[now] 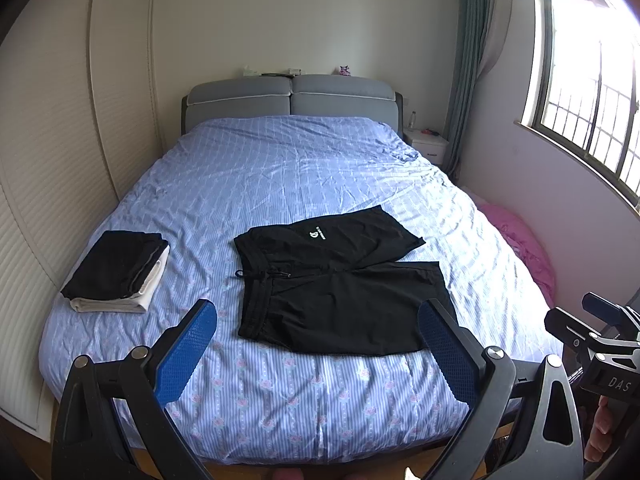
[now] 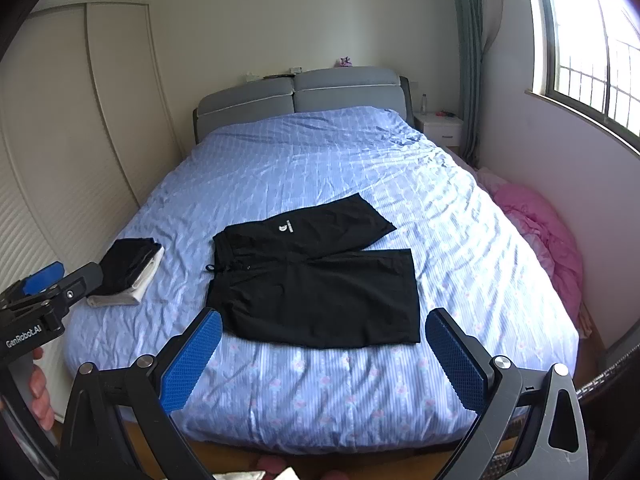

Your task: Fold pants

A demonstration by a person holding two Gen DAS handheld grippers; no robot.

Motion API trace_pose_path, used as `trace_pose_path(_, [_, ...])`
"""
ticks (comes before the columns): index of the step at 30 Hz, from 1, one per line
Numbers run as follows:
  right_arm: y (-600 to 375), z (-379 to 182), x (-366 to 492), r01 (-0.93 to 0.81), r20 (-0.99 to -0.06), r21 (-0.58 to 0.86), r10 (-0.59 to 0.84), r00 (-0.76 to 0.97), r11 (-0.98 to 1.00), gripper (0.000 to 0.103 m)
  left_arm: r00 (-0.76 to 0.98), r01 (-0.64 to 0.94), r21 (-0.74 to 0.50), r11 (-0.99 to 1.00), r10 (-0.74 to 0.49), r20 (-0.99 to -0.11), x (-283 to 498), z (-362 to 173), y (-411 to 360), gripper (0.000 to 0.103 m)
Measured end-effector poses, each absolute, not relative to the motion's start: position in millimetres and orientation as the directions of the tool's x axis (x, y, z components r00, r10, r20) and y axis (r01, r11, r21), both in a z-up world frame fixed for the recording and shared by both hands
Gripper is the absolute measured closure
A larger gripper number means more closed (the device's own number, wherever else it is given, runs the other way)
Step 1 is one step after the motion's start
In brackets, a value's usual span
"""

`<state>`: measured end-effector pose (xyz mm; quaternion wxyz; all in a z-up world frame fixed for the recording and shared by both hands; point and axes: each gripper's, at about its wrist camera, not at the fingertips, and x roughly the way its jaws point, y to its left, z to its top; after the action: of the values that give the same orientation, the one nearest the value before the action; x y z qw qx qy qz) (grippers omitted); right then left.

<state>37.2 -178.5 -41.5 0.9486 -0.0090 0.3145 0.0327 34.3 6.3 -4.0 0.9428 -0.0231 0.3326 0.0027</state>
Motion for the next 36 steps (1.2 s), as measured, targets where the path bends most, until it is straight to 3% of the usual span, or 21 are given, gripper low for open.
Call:
trace_pose_path(11, [-182.4,-62.0,68.0,-0.076,-0.665,0.000,0.057,0.745,0.997,0.000,0.712,-0.082,-0.034,0.996,0.035,-0.701,61.1,-37.6,12.3,0.000])
trace_pose_path(22, [-178.4,-141.1,130.9,-0.058,-0.802,0.081,0.100,0.589,0.995,0.000,0.523,-0.207,-0.132,0.969,-0.004,-0.852,112.9,-124.8,56.7,0.001])
trace_pose_path(36, [-208.5,-256.7,231.3,0.228,-0.928,0.180,0.088,0.363,0.957,0.002,0.239,-0.284,-0.183,0.941,-0.116,-0.964,225.2,-254.4,84.5,0.003])
